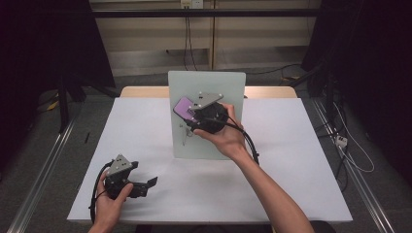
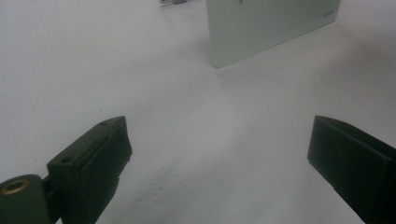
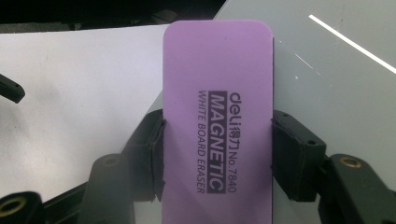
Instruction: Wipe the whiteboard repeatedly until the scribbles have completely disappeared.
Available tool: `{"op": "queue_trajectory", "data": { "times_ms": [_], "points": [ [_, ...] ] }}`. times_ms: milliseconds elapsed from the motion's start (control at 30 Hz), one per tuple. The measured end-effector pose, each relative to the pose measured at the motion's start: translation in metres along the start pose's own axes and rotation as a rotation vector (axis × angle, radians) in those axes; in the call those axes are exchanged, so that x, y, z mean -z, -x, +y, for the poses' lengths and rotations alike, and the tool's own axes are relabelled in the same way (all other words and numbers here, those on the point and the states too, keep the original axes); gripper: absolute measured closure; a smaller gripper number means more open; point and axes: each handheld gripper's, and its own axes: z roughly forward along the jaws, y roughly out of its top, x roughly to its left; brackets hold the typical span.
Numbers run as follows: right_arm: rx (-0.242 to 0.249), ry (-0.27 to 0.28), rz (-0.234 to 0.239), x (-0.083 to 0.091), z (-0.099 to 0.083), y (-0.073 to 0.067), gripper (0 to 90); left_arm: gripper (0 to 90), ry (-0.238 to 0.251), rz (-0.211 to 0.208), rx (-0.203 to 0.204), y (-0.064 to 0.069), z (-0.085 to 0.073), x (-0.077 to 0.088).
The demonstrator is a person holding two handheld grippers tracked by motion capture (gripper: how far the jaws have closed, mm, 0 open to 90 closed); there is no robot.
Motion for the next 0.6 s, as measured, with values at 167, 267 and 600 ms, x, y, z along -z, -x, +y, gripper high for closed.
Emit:
{"op": "queue_trajectory", "data": {
  "times_ms": [167, 267, 600],
  "points": [
    [-0.004, 0.004, 0.005, -0.003, -0.002, -0.003, 41.6, 5.7, 0.000, -0.001, 0.001, 0.000, 0.000, 0.000],
    [0.005, -0.005, 0.013, -0.006, -0.004, -0.007, 41.6, 5.7, 0.001, -0.001, 0.003, 0.000, 0.000, 0.000],
    [0.006, -0.021, 0.044, -0.016, -0.014, -0.018, 41.6, 5.7, -0.004, -0.002, -0.002, 0.000, 0.000, 0.000]
  ]
}}
